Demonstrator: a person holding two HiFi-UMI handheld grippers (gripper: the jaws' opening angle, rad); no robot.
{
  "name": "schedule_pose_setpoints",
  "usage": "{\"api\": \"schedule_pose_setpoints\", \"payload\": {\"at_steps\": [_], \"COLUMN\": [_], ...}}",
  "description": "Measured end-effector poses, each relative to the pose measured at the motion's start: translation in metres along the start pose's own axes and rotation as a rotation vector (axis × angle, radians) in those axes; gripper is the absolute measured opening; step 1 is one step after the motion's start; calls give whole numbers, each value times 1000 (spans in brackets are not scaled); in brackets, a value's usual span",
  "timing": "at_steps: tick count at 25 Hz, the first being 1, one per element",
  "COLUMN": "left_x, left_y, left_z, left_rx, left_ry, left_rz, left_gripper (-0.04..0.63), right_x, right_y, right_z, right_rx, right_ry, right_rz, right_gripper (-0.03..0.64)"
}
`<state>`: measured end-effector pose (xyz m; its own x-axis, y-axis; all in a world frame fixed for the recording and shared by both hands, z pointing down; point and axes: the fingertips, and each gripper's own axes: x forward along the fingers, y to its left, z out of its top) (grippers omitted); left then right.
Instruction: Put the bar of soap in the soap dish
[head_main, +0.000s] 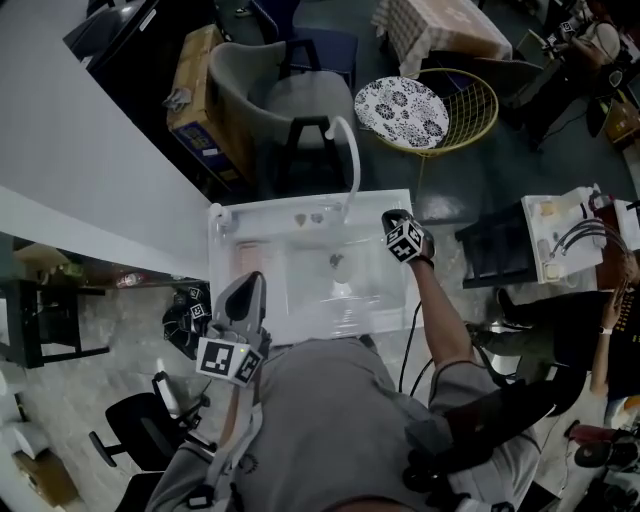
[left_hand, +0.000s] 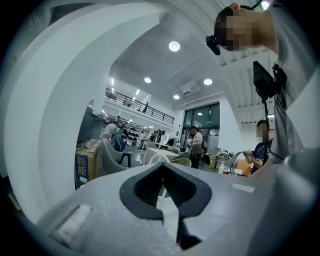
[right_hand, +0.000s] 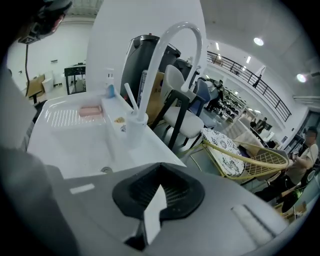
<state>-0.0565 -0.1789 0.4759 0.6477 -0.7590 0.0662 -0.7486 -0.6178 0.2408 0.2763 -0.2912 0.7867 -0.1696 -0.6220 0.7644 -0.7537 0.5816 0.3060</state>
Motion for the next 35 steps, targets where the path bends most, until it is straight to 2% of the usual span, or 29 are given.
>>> {"api": "schedule_pose_setpoints", "payload": {"at_steps": [10, 17, 19, 24, 26, 32, 35], "left_x": [-10, -15, -17, -16, -15, -18, -21], "left_y": [-10, -14, -15, -17, -18, -19, -16], "left_z": [-16, -28, -35, -49, -53, -67, -74], "left_rx": [-14, -17, -23, -39, -41, -47, -51], "left_ry": [35, 65, 77, 105, 112, 136, 146], "left_rz": [7, 23, 28, 30, 28, 27, 37], "left_gripper": [2, 2, 2, 2, 2, 2, 2], "right_x": [10, 36, 44, 65, 74, 95, 105], "right_y": [51, 100, 112, 126, 133, 159, 169], "right_z": [-14, -32, -41, -61, -70, -96, -103], "right_rx": [29, 133, 218, 540, 606, 624, 686], "right_ry": [20, 75, 113, 165, 188, 295, 333], "right_rz": [92, 193, 220, 262, 279, 296, 295], "right_gripper": [2, 3, 3, 13, 38, 179, 235]}}
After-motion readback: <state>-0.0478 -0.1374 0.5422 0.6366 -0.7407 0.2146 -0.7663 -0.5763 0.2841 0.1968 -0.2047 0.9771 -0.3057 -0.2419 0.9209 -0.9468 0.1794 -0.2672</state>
